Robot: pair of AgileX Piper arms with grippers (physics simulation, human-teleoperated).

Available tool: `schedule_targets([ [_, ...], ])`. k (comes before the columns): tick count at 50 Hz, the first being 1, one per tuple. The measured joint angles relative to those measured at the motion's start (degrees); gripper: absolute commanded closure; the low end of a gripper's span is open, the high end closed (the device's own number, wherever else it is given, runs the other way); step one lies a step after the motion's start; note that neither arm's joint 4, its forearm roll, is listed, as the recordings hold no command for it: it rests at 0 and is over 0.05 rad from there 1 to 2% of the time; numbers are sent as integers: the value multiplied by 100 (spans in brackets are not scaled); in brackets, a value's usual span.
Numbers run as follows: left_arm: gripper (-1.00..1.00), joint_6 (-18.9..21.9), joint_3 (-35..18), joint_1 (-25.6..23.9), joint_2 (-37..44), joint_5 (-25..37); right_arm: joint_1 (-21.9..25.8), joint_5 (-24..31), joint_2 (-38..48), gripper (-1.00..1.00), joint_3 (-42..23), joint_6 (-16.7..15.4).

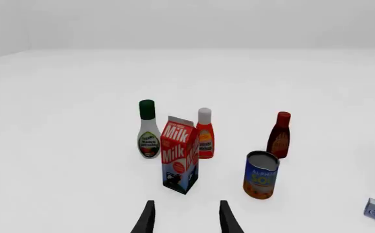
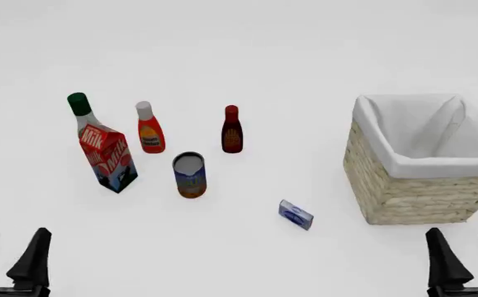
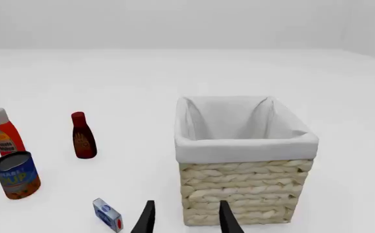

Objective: Pick the ketchup and place it in the basket.

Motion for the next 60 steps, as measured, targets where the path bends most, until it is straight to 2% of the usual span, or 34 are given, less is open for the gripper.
schedule_targets([
  [16, -100, 261, -178, 19, 338, -77, -8, -16, 24, -100, -4, 73],
  [30, -100, 735, -744, -25, 1087, -244, -21, -35, 13, -100, -2, 101],
  [52, -100, 1095, -2457, -51, 2789, 161, -38, -53, -5, -100, -5, 123],
  [60, -100, 1020, -3066, -141, 3569, 400, -31, -70, -7, -100, -7, 150],
])
